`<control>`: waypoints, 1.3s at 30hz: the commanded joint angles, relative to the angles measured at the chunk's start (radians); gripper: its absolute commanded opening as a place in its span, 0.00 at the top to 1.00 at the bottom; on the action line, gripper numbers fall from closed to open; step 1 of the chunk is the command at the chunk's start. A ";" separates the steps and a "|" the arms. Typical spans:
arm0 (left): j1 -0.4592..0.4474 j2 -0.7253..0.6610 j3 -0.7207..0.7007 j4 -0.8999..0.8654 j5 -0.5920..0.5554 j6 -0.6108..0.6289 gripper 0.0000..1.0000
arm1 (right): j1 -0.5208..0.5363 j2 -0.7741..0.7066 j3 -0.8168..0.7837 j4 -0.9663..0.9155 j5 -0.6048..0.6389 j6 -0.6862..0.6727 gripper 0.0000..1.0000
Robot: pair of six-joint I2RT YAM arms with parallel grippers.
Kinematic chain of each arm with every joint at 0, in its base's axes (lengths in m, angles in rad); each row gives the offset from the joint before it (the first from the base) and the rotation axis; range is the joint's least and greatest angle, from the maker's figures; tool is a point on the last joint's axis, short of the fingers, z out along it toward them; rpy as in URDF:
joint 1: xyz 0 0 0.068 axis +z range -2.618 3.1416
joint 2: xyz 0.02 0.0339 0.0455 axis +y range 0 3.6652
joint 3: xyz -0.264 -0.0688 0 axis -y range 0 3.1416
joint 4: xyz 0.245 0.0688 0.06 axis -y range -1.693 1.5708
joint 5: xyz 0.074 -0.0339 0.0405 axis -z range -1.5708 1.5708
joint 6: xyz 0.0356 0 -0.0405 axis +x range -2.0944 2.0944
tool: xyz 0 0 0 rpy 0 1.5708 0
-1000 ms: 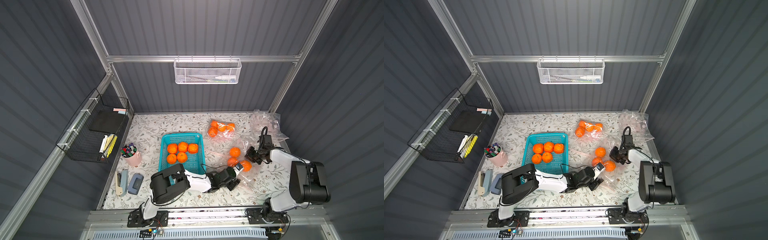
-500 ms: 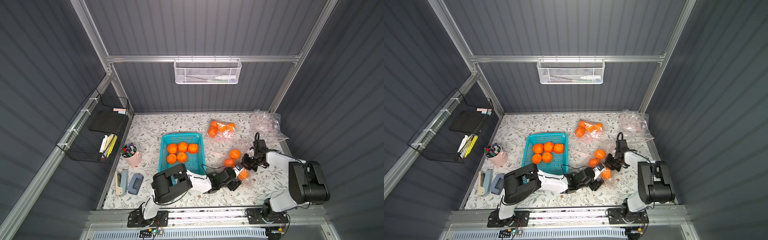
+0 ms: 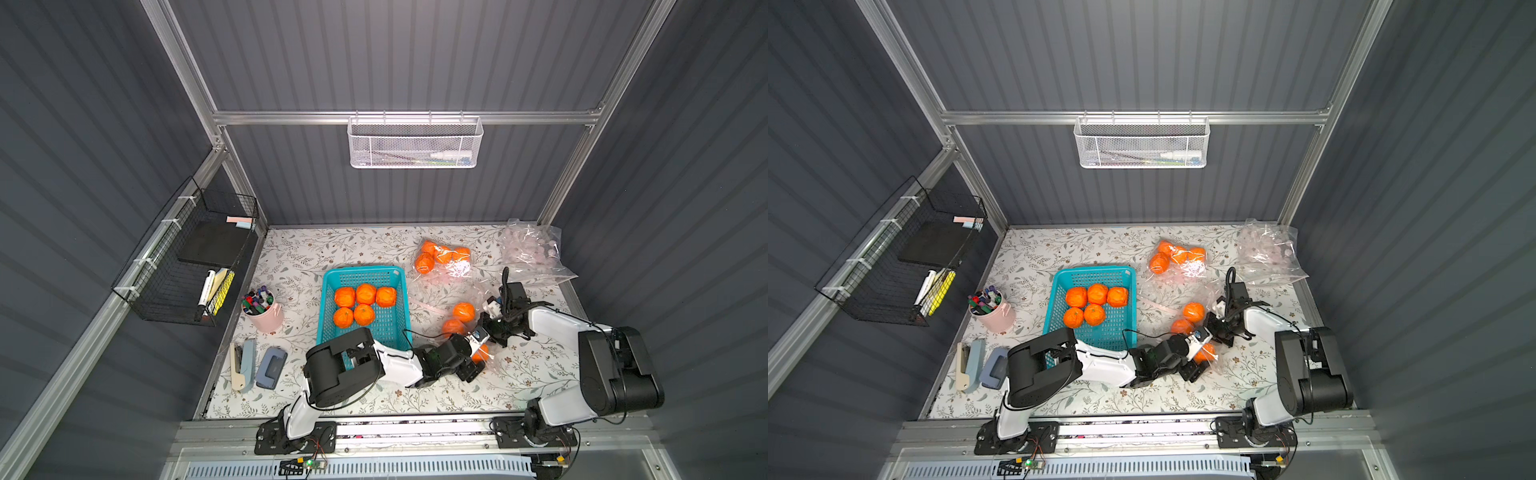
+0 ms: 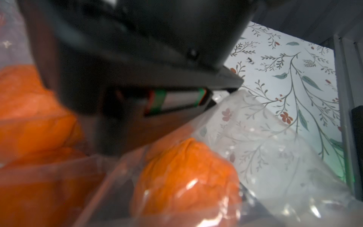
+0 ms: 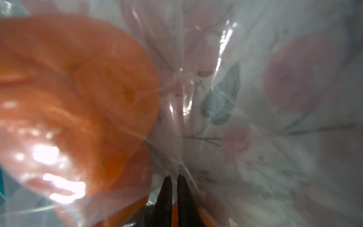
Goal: Open the zip-top bag and take out the orange
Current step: Pick up the orange from the zipper food storage bag.
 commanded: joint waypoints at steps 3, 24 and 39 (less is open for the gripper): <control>0.004 0.040 0.079 0.034 0.046 0.048 0.28 | 0.009 0.010 -0.022 -0.036 -0.002 -0.026 0.89; 0.007 -0.204 0.013 -0.318 0.149 0.036 0.68 | 0.004 -0.108 -0.066 0.012 0.173 0.017 0.92; 0.131 -0.442 0.033 -0.613 0.145 -0.007 0.70 | 0.001 -0.108 -0.070 0.016 0.166 0.021 0.92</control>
